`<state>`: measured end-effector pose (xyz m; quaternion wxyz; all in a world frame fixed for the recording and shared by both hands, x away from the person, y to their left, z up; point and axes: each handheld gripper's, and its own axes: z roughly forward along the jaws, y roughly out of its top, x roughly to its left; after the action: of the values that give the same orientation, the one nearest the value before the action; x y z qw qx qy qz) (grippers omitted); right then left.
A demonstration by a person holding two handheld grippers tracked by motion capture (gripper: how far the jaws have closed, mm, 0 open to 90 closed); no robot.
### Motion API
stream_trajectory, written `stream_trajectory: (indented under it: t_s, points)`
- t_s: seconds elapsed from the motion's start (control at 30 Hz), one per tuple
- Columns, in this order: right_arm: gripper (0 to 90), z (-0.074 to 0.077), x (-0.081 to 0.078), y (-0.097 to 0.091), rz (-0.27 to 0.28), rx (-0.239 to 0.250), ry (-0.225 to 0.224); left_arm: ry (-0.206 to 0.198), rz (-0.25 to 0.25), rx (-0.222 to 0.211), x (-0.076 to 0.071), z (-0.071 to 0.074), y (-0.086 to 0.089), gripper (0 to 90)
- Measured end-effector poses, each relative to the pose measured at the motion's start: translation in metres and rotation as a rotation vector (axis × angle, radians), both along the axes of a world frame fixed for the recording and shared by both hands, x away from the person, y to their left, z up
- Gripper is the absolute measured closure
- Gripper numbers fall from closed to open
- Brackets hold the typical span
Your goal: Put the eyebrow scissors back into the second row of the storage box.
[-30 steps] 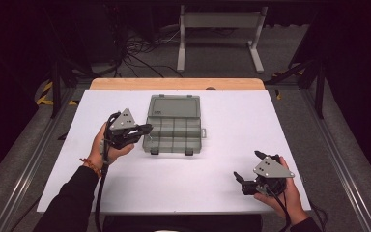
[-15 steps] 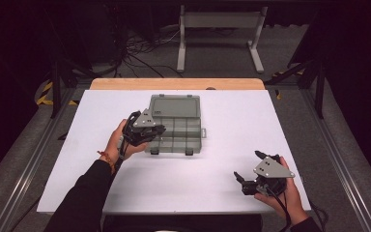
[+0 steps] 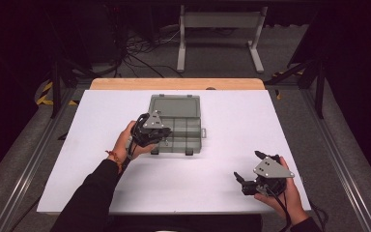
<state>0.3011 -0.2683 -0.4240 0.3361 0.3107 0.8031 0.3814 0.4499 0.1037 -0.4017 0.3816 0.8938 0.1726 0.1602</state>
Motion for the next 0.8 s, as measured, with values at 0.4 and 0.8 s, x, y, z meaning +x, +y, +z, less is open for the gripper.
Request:
stream_trajectory:
  t_s: [0.4, 0.8]
  points:
    - [5.6, -0.0001, 0.0000, -0.0002, 0.002, -0.001, 0.001, 0.008, 0.001, 0.011, 0.0017, -0.0071, -0.0106, 84.2]
    - [5.6, 0.0001, -0.0002, -0.0001, 0.002, 0.000, 0.000, -0.023, 0.006, -0.024, -0.0038, 0.0007, -0.0027, 81.3]
